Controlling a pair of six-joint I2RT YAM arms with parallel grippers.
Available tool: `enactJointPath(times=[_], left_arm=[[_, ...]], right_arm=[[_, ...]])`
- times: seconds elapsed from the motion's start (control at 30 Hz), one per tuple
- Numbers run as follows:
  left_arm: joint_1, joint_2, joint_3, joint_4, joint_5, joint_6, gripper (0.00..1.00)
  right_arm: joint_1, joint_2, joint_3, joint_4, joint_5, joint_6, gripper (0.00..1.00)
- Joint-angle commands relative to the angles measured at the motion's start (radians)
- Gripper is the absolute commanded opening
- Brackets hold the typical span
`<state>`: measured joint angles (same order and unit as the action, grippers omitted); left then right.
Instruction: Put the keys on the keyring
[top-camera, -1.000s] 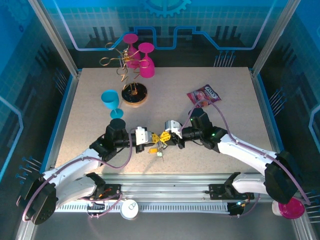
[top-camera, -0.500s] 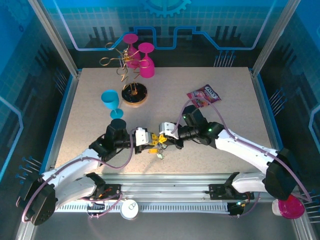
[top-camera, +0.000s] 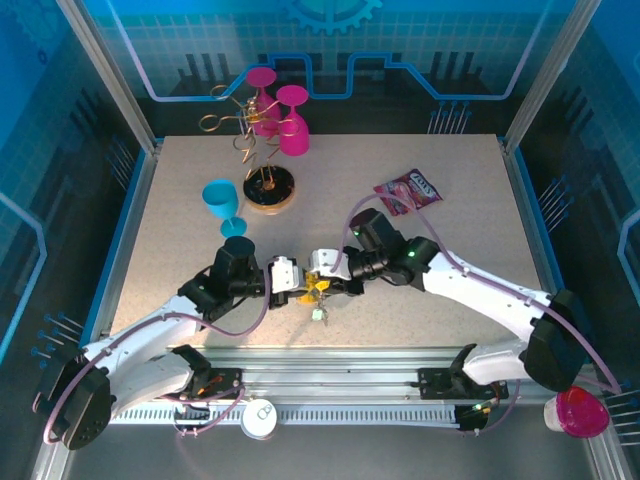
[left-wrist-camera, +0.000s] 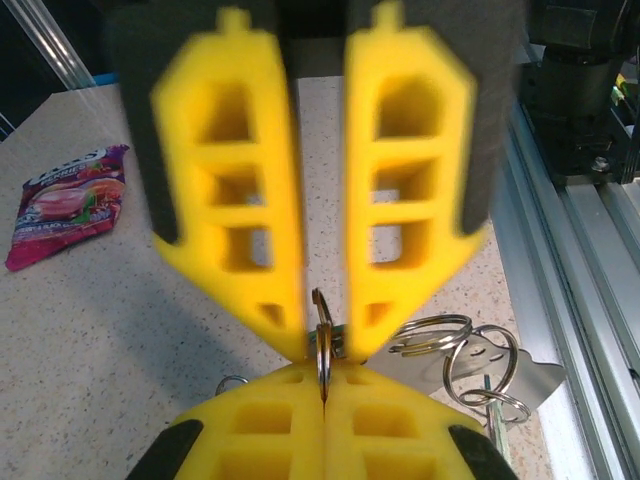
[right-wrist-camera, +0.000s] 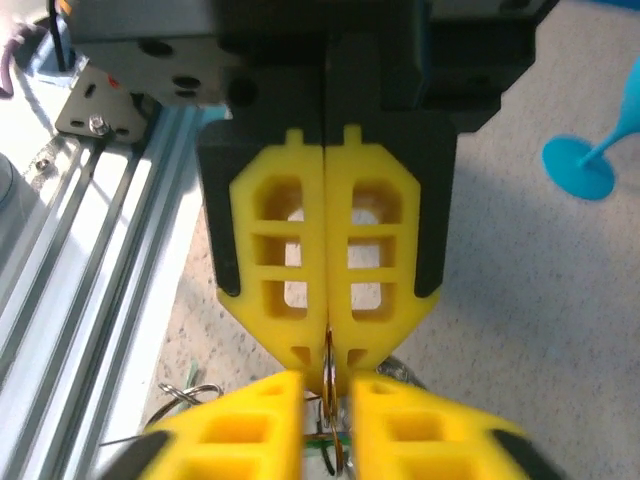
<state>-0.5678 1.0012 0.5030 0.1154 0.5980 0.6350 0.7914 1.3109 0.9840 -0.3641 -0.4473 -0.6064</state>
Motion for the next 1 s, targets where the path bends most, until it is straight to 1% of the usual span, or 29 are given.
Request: enactJointPath(times=[0.0, 0.07, 0.13, 0.3, 0.37, 0.5, 0.63, 0.73, 0.97], left_arm=[[-0.007, -0.022, 0.002, 0.082, 0.003, 0.004, 0.0], [-0.006, -0.025, -0.009, 0.104, 0.012, 0.0, 0.0], [-0.006, -0.027, -0.02, 0.127, 0.02, -0.006, 0.0], [-0.006, -0.026, -0.022, 0.131, 0.031, -0.005, 0.0], [-0.006, -0.028, -0.024, 0.131, 0.031, -0.006, 0.0], [-0.007, -0.035, -0.029, 0.127, 0.028, -0.003, 0.0], [-0.007, -0.037, -0.024, 0.104, 0.022, 0.013, 0.0], [-0.007, -0.039, -0.033, 0.127, 0.024, 0.014, 0.0], [-0.006, -0.02, -0.044, 0.204, 0.086, -0.022, 0.0]], right_arm=[[-0.071, -0.092, -0.091, 0.197, -0.159, 0.141, 0.31], [-0.094, -0.102, -0.138, 0.241, -0.181, 0.175, 0.33], [-0.095, -0.097, -0.153, 0.248, -0.182, 0.181, 0.34], [-0.096, -0.076, -0.173, 0.271, -0.189, 0.2, 0.33], [-0.095, -0.07, -0.17, 0.269, -0.189, 0.2, 0.28], [-0.098, -0.074, -0.166, 0.251, -0.18, 0.196, 0.15], [-0.101, -0.076, -0.162, 0.214, -0.14, 0.187, 0.0], [-0.1, -0.059, -0.166, 0.208, -0.127, 0.194, 0.0], [-0.093, 0.016, -0.168, 0.258, -0.129, 0.232, 0.0]])
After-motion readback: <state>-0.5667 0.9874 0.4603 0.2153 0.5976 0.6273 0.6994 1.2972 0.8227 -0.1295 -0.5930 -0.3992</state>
